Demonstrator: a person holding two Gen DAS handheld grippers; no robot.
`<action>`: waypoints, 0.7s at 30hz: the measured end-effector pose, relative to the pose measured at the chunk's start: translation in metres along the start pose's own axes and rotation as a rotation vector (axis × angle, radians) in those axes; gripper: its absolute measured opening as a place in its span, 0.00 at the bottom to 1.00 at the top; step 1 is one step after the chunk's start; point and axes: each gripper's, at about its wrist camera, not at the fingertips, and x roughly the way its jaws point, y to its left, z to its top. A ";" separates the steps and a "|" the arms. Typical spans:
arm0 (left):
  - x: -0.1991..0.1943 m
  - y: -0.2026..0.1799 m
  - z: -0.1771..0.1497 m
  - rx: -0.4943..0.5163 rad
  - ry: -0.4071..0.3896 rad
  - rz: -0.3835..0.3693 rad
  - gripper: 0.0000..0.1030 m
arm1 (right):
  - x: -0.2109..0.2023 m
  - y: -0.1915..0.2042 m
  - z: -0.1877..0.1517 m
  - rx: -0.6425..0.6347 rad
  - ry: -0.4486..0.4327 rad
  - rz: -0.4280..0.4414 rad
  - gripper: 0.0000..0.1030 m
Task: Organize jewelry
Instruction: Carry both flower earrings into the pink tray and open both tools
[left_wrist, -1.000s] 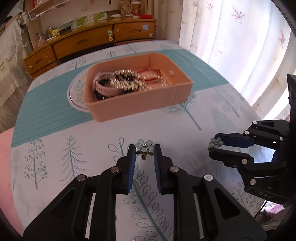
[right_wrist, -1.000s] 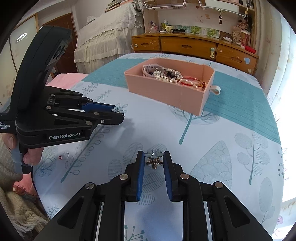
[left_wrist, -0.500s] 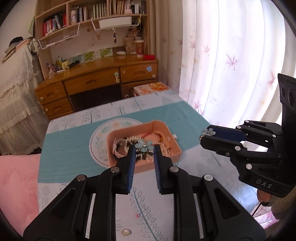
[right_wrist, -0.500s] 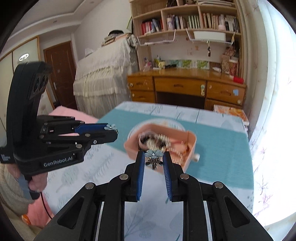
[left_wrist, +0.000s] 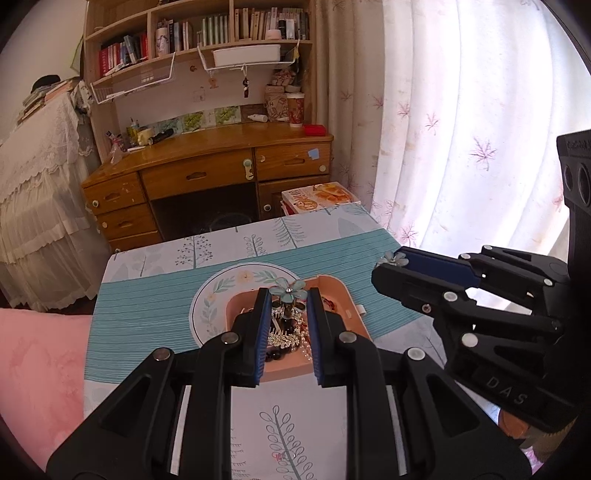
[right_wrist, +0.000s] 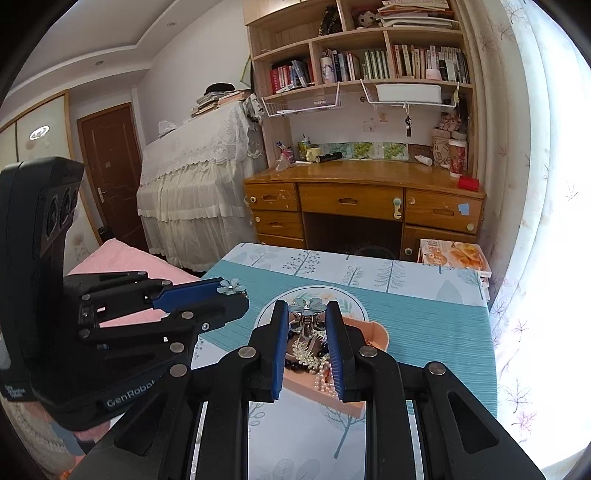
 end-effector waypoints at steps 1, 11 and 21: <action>0.006 0.001 0.001 -0.011 0.008 0.001 0.16 | 0.007 -0.001 0.002 0.006 0.008 -0.007 0.20; 0.081 0.014 -0.009 -0.065 0.112 0.015 0.16 | 0.087 -0.021 -0.012 0.093 0.137 -0.077 0.20; 0.110 0.027 -0.021 -0.101 0.171 0.019 0.34 | 0.130 -0.039 -0.041 0.104 0.211 -0.106 0.28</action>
